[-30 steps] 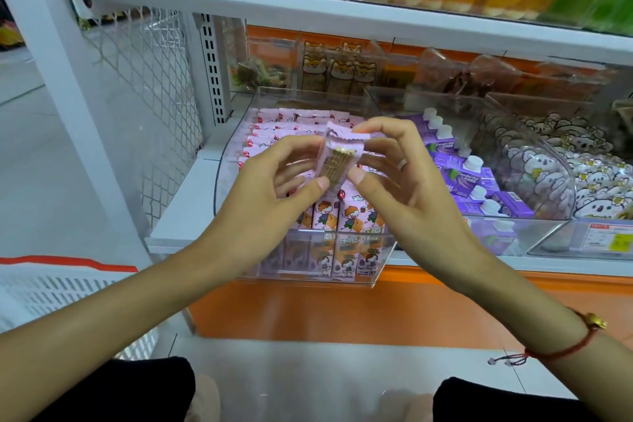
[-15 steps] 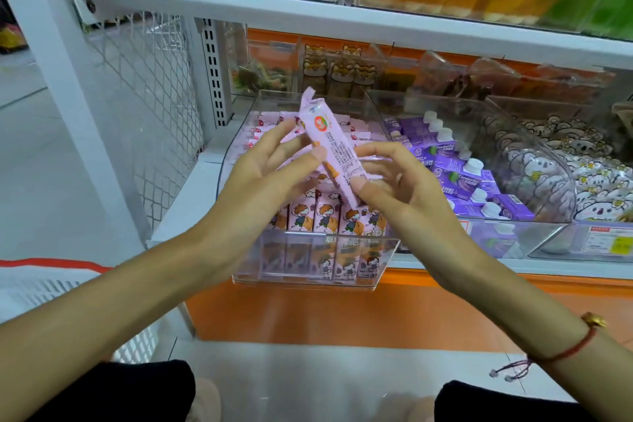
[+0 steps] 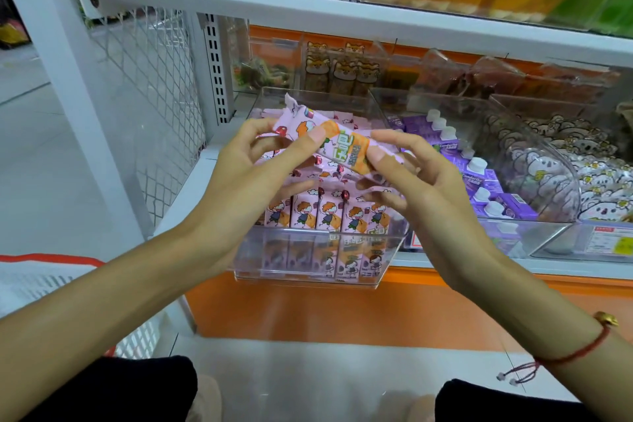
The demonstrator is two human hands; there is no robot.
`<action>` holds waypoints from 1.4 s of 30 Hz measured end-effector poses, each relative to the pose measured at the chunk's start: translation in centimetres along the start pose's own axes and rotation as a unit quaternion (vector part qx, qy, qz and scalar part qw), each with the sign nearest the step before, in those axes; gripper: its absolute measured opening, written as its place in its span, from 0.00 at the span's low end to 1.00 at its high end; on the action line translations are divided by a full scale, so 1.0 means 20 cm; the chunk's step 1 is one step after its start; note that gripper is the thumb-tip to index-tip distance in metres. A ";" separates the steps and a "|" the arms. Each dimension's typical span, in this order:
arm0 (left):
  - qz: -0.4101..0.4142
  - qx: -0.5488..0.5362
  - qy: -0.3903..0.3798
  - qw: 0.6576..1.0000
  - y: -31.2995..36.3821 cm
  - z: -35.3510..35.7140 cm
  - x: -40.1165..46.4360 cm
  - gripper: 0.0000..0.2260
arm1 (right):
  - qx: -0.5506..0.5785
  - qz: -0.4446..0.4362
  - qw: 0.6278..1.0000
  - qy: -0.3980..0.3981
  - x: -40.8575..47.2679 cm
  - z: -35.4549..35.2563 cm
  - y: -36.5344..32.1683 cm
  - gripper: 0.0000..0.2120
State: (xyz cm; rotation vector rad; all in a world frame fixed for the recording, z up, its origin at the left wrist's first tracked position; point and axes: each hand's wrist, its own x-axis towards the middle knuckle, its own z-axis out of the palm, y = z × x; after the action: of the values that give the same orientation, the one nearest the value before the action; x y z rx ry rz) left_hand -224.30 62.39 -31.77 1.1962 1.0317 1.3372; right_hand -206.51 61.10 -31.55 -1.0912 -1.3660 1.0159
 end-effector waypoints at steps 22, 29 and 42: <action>0.126 0.228 -0.065 0.963 0.08 -0.10 0.03 0.20 | -0.047 -0.023 0.998 -0.023 0.03 -0.05 -0.02 0.16; 0.245 0.206 -0.070 0.945 0.09 -0.17 0.08 0.17 | -0.120 -0.111 0.986 -0.029 0.06 0.00 0.02 0.15; 0.339 0.453 0.057 0.823 0.07 -0.28 0.47 0.15 | -0.539 -0.162 0.806 -0.181 0.20 0.12 0.17 0.25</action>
State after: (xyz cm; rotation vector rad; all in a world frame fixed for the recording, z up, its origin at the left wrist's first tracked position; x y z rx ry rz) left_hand -229.92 71.69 -30.06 2.3945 1.4772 1.4760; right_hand -208.77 65.78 -34.13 -1.3972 -2.4795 0.0909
